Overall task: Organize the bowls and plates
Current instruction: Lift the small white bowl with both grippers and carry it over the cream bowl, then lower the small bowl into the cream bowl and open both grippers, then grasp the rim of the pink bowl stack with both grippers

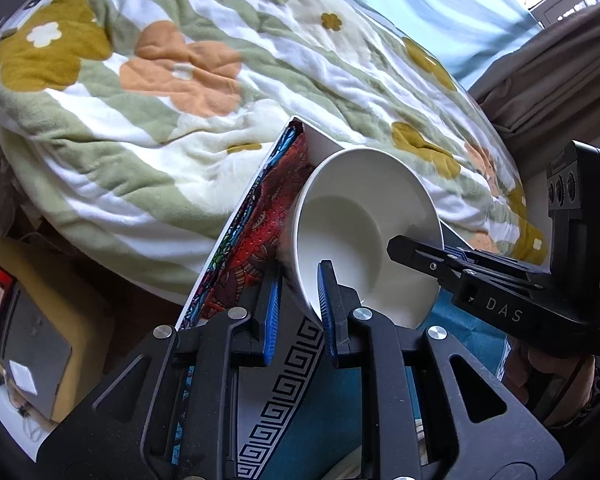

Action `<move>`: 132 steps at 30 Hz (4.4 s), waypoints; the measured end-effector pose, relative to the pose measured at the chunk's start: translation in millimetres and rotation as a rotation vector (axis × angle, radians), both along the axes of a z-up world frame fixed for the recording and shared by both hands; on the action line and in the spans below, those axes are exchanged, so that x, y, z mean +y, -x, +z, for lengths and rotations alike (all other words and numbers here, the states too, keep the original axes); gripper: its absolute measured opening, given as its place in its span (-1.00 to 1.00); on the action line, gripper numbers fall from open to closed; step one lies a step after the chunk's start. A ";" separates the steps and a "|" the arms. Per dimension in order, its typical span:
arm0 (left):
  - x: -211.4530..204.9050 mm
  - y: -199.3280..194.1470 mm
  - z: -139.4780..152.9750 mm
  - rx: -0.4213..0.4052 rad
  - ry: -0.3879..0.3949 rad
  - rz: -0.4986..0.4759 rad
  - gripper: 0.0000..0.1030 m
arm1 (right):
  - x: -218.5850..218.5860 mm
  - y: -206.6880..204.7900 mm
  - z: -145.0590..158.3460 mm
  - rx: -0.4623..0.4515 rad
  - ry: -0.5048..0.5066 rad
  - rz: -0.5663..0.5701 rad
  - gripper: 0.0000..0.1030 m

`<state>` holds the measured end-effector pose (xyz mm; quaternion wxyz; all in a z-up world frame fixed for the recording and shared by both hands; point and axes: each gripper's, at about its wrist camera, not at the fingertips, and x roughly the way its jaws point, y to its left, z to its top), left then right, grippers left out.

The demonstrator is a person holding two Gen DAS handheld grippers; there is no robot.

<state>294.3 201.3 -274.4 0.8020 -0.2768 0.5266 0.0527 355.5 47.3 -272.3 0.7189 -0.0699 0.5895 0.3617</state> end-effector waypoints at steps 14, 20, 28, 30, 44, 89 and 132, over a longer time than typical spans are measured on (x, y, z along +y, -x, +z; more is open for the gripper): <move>-84.4 45.3 82.4 -0.113 -0.094 -0.093 -0.69 | -86.1 55.9 66.7 -0.089 -0.106 -0.098 -0.78; -160.7 82.6 116.3 -0.160 -0.122 -0.131 -0.69 | -157.3 94.8 97.8 -0.140 -0.141 -0.129 -0.78; -279.7 122.2 139.6 -0.205 -0.127 -0.219 -0.69 | -270.8 154.1 121.7 -0.196 -0.132 -0.220 -0.78; -308.8 129.2 142.4 -0.212 -0.122 -0.257 -0.69 | -302.3 168.6 125.5 -0.209 -0.122 -0.256 -0.77; -450.4 133.7 112.4 -0.129 -0.105 -0.570 -0.69 | -438.4 226.7 100.2 -0.169 -0.075 -0.550 -0.77; -508.9 117.8 25.7 0.045 -0.446 -0.793 -0.69 | -447.5 235.9 26.8 -0.043 0.051 -0.639 -0.76; -426.0 166.7 72.5 -0.121 -0.409 -0.759 0.99 | -477.1 284.1 57.2 -0.220 0.162 -0.503 0.99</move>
